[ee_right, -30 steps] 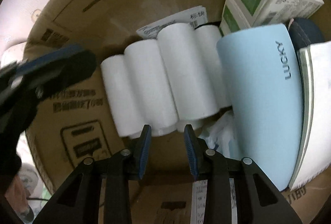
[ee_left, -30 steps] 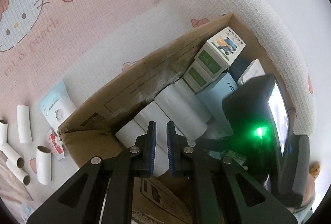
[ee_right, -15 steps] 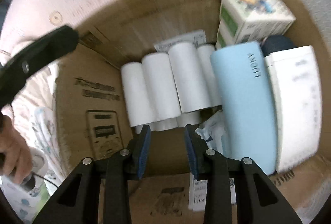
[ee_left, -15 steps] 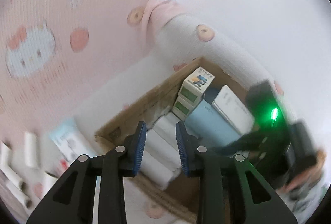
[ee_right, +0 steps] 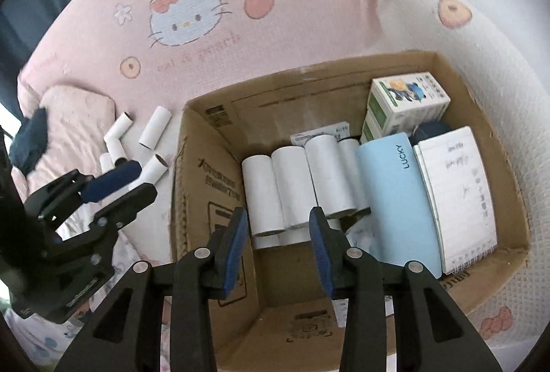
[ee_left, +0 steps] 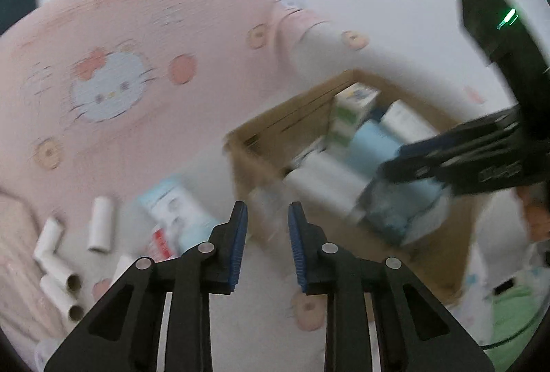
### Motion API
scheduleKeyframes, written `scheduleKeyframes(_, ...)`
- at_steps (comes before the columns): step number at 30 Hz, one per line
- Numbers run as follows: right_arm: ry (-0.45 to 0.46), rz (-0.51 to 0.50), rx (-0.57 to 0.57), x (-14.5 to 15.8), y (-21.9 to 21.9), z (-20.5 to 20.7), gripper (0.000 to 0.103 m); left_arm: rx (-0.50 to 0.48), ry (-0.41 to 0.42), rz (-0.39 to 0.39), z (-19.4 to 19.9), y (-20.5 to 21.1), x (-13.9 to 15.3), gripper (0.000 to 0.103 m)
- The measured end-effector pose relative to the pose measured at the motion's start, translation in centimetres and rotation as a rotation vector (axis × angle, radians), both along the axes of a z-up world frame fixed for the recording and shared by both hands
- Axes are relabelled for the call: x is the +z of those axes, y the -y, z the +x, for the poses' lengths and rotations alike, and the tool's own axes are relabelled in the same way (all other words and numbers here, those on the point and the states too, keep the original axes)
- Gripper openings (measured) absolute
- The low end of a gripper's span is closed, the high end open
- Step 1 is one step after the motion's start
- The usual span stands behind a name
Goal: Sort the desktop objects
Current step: 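Withdraw both grippers from the box toward the tube pile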
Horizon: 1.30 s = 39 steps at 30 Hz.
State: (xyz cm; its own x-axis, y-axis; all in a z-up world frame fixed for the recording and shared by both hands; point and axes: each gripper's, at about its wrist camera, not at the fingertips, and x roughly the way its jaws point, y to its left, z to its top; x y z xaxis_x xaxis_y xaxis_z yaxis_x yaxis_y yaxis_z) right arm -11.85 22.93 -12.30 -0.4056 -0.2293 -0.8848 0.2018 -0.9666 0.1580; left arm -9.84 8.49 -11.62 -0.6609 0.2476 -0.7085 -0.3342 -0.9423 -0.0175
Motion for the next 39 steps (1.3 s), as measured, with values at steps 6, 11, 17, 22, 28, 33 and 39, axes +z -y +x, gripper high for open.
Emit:
scheduleKeyframes(6,-0.087,0.048,0.084,1.5,3.0,1.8,0.037,0.082,-0.082,-0.02,1.7,3.2,-2.7,0.027)
scheduleKeyframes(11,-0.217,0.051,0.156,2.8,6.3,4.0,0.056,0.204,-0.134,0.072,2.0,7.2,-6.7,0.027)
scheduleKeyframes(17,-0.347,0.152,0.187,2.5,11.1,5.5,0.059,0.316,-0.09,0.104,-0.5,10.9,-7.1,0.027)
scheduleKeyframes(22,-0.329,0.136,0.238,1.3,15.5,5.2,0.059,0.428,-0.132,0.09,-2.3,13.6,-5.9,0.027)
scheduleKeyframes(28,-0.278,0.131,0.262,-1.2,19.9,3.2,0.059,0.573,-0.056,0.079,-3.5,18.0,-6.5,0.027)
scheduleKeyframes(33,-0.2,0.015,0.189,-3.2,20.3,0.6,0.064,0.595,0.105,0.189,-4.2,21.7,-8.1,0.033)
scheduleKeyframes(39,-0.165,0.012,0.087,-6.3,20.9,-1.9,0.072,0.667,0.22,0.449,-4.9,26.0,-10.1,0.036)
